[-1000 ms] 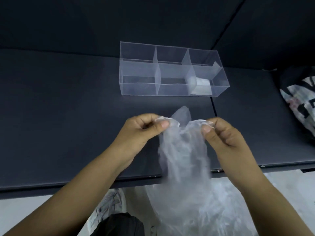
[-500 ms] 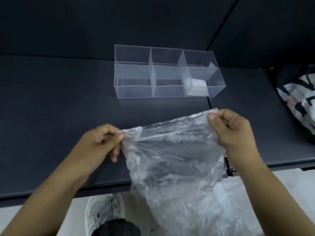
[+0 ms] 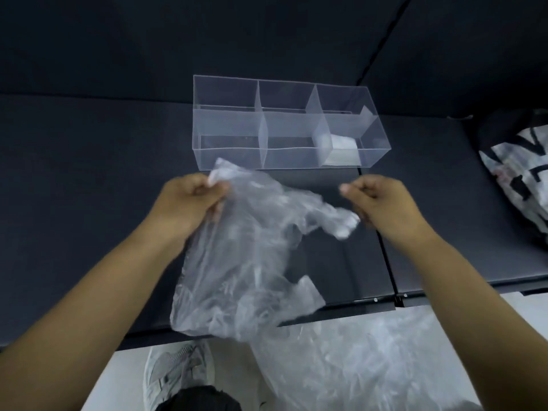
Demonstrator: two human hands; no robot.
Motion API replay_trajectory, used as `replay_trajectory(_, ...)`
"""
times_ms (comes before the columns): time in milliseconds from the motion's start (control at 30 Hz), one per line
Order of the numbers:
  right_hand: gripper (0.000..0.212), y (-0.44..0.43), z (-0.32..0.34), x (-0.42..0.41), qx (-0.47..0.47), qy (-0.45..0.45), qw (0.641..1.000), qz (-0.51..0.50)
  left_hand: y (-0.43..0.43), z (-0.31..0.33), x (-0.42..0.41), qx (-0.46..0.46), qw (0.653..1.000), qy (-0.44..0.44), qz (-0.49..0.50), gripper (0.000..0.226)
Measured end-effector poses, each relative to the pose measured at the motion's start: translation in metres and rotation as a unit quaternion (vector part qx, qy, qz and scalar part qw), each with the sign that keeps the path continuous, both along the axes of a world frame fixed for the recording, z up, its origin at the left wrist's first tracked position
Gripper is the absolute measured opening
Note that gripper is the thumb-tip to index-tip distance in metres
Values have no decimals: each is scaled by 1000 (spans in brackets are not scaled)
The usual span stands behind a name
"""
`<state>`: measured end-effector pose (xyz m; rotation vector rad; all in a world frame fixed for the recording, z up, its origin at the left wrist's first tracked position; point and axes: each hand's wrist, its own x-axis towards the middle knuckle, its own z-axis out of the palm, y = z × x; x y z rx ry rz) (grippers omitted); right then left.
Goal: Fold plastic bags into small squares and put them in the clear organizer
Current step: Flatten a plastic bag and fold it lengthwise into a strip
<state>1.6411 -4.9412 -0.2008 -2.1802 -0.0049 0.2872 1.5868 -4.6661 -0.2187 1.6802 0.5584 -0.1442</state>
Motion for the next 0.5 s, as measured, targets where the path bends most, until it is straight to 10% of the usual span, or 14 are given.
replay_trajectory(333,61,23,-3,-19,147,114,974,127,30,-21,-3,-25,998,30,54,11)
replay_trajectory(500,29,51,-5,-8,10,107,975,196,32,-29,-2,-4,999,8,50,12)
